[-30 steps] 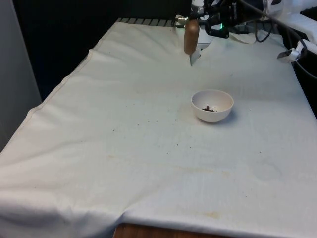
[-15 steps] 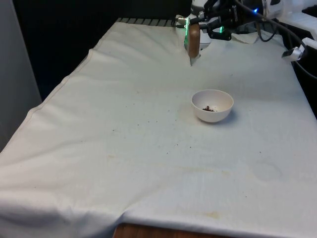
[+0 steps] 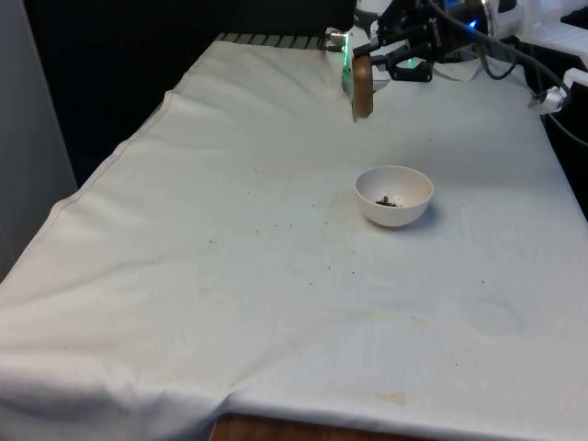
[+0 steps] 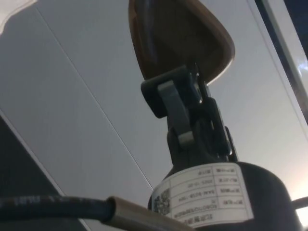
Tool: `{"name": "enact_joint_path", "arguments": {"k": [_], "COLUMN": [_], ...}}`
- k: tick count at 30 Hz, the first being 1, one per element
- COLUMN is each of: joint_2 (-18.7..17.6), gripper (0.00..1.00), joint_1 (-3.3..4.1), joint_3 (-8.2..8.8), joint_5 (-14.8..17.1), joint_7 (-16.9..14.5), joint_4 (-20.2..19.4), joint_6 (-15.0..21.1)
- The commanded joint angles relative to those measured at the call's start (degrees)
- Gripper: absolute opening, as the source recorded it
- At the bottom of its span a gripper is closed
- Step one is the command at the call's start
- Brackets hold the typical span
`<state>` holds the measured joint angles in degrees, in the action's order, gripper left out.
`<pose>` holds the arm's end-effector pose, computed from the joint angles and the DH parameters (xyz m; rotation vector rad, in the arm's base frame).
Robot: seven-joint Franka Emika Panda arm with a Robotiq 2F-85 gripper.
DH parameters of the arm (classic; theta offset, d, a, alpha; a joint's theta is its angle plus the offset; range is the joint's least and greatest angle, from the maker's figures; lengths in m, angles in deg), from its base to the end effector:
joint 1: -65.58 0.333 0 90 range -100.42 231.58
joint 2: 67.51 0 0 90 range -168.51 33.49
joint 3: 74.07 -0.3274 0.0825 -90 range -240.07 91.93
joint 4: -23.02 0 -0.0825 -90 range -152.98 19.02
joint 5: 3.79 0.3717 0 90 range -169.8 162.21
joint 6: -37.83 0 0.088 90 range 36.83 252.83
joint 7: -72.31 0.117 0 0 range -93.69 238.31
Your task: Pour the coffee beans from the cup into the bowl.
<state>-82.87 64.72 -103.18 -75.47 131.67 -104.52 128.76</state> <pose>0.4769 0.1289 0.2884 1.9092 0.1316 0.2138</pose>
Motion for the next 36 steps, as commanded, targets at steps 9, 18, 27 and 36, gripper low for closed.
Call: {"name": "enact_joint_path", "arguments": {"k": [9, 18, 27, 36], "joint_2": [0.92, 1.55, 2.35, 2.86], "gripper": [0.04, 0.04, 0.04, 0.04], "joint_1": [-0.86, -0.97, -1.09, -1.26], "joint_3": [1.38, 3.5, 6.53, 9.34], "joint_5": [2.35, 2.98, 3.32, 3.44], "joint_7": [-0.17, -0.4, -0.46, -0.74], "joint_4": [-0.57, -1.2, -2.35, -3.09], "joint_6": [4.3, 7.16, 11.63, 15.7]}}
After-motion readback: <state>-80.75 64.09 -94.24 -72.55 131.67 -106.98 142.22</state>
